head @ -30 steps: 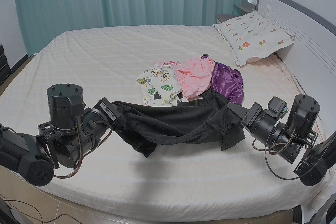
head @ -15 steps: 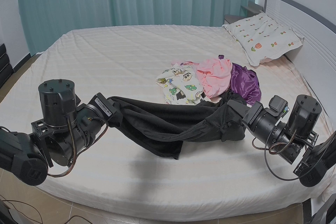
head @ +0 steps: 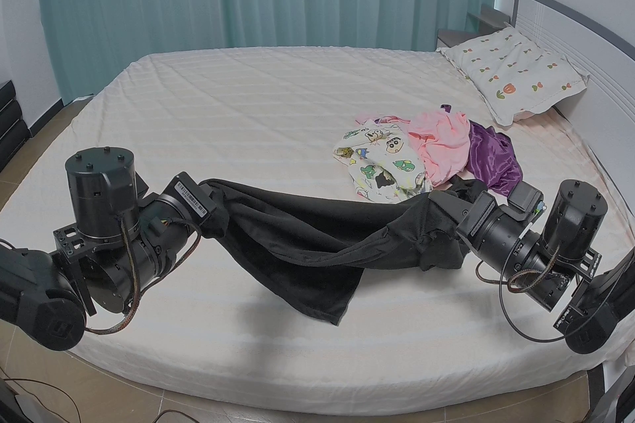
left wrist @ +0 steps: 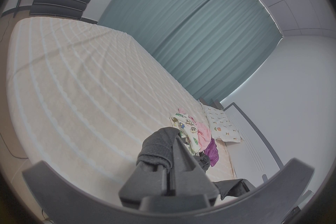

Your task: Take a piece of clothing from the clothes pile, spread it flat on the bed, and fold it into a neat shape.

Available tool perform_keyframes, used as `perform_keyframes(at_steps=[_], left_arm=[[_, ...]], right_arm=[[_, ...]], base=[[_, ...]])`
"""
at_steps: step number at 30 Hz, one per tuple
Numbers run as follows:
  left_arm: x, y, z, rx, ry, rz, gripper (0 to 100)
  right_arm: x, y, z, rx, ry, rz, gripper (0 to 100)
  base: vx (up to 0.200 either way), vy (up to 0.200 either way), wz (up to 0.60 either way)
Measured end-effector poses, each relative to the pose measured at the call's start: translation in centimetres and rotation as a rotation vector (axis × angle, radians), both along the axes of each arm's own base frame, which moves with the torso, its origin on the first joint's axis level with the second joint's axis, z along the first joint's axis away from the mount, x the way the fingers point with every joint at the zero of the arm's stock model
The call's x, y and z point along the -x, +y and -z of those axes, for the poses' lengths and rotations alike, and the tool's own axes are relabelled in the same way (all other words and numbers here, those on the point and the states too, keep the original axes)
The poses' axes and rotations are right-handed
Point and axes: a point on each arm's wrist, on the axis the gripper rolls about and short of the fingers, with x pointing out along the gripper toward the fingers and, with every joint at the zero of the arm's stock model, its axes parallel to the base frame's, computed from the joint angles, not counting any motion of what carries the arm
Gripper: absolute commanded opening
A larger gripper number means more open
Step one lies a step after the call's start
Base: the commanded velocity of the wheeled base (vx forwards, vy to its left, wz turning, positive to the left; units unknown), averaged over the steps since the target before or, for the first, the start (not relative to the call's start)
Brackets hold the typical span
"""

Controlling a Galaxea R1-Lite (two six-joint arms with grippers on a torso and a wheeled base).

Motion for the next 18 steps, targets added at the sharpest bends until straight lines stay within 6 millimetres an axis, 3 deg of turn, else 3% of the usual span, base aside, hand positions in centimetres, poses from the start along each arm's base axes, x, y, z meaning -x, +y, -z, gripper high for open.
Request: perform_keyframes(at_steps=[18], left_arm=[[0.31, 0.17, -0.18, 0.000, -0.004, 0.001, 0]], right_arm=[[0.47, 0.15, -0.12, -0.020, -0.033, -0.017, 0]], base=[[0.000, 0.200, 0.00]])
